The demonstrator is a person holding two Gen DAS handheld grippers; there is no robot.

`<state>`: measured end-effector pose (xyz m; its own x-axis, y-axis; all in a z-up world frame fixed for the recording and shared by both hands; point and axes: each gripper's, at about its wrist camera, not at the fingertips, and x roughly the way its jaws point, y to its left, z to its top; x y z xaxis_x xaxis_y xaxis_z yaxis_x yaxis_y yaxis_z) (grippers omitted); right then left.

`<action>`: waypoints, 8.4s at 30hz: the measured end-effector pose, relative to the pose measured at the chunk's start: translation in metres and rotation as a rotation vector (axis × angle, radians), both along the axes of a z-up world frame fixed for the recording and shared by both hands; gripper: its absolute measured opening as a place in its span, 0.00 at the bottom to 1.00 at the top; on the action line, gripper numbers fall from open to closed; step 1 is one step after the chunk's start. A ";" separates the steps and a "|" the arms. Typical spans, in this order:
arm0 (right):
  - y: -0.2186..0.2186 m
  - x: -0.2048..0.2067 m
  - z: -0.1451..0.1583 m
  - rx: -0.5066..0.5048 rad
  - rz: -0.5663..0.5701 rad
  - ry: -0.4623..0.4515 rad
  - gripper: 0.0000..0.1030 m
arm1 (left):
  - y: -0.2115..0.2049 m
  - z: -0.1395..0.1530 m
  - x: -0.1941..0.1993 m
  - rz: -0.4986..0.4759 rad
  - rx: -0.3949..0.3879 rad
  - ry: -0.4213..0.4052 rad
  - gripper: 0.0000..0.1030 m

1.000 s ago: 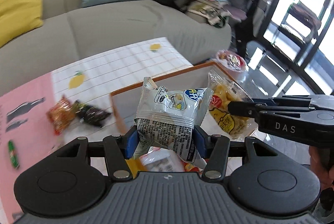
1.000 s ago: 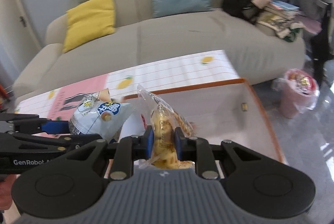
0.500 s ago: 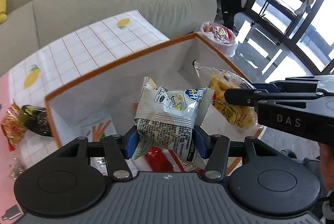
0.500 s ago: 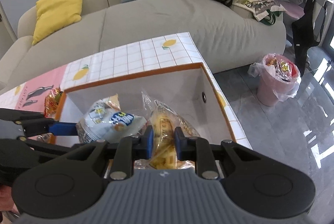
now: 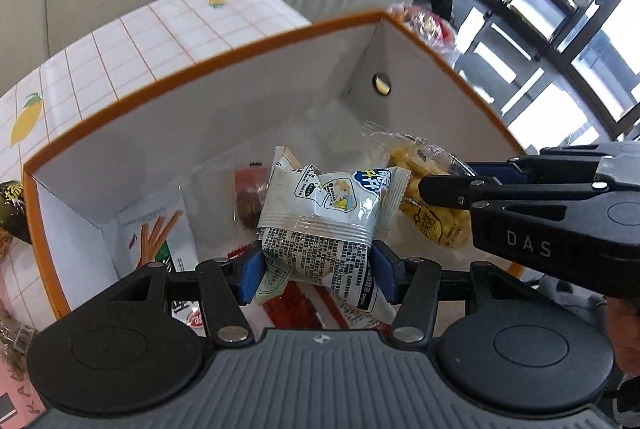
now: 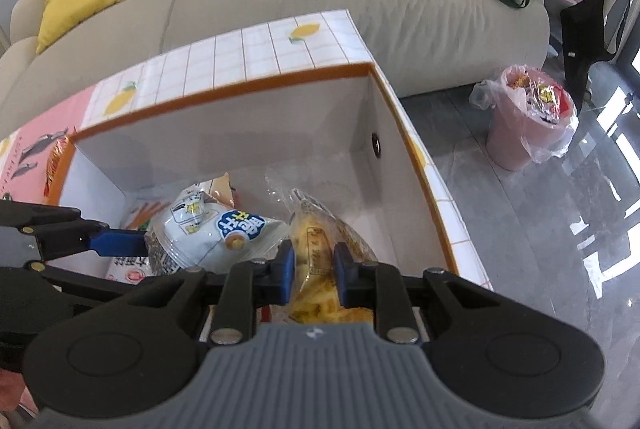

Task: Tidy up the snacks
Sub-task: 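Carry both bags over the orange box and lower them inside, then open both tools to drop the bags and lift out of the box, then move the left tool to the green sausage while the right tool reaches the clear nut bag, then grasp the green sausage with the left tool while the right tool grasps the clear nut bag, then carry the sausage and nut bag into the orange box and lower them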

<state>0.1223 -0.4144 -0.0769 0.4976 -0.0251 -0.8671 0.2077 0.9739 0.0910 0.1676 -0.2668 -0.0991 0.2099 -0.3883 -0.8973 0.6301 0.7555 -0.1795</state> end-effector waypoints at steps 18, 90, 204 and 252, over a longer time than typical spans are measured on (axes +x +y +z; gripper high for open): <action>0.005 0.006 -0.009 0.023 -0.012 0.079 0.36 | 0.001 0.006 -0.007 -0.021 0.053 -0.041 0.81; 0.322 0.005 -0.009 -0.048 0.322 -0.233 0.80 | 0.377 0.018 -0.027 0.733 0.073 -0.309 0.81; 0.302 0.010 -0.026 0.059 0.299 -0.077 0.38 | 0.313 -0.003 -0.045 0.586 0.029 -0.082 0.24; 0.022 0.010 0.027 -0.173 0.132 -0.034 0.38 | 0.026 0.030 0.025 0.065 -0.107 -0.012 0.24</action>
